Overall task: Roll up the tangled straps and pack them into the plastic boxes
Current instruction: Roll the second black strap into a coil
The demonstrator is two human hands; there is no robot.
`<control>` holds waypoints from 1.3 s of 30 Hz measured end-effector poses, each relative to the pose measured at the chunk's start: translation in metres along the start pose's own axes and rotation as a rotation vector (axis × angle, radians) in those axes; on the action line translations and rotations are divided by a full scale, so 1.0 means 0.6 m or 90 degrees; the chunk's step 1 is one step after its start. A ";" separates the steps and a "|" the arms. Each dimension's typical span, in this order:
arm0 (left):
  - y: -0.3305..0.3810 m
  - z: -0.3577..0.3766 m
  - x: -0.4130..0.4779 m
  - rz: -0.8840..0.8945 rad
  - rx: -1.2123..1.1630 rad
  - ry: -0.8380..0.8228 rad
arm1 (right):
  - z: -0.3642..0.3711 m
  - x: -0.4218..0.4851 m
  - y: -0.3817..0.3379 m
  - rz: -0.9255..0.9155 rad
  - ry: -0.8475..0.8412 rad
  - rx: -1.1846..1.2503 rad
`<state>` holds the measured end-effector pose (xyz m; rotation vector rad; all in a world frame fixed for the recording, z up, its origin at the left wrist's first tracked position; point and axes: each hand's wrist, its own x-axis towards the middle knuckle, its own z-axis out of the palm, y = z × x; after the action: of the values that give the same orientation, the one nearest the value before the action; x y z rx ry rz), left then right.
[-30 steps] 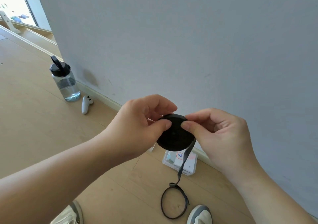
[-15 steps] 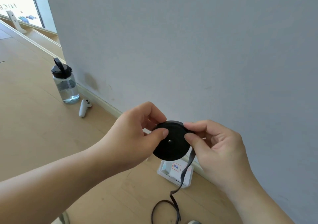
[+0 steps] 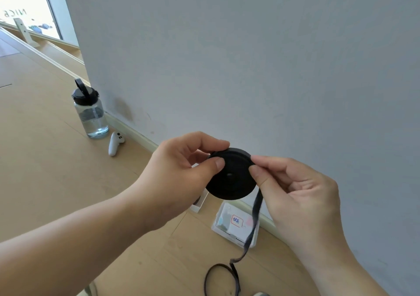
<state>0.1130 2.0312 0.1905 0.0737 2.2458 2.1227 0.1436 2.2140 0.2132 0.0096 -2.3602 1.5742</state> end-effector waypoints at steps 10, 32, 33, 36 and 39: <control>-0.002 -0.006 -0.006 0.009 0.023 -0.051 | 0.011 0.004 -0.001 0.034 -0.033 0.066; 0.007 -0.019 -0.003 0.128 0.195 -0.085 | -0.006 0.002 0.003 -0.002 -0.099 -0.054; 0.007 -0.017 -0.005 0.147 0.225 -0.086 | -0.004 0.001 0.003 -0.005 -0.114 -0.063; 0.003 -0.017 -0.003 0.129 0.215 -0.090 | -0.001 0.001 0.006 -0.007 -0.128 -0.065; 0.003 -0.018 0.004 0.103 0.135 -0.047 | -0.006 0.005 0.009 0.012 -0.077 0.009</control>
<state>0.1100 2.0204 0.1929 0.3473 2.4895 1.9058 0.1406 2.2201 0.2106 0.0878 -2.4470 1.6424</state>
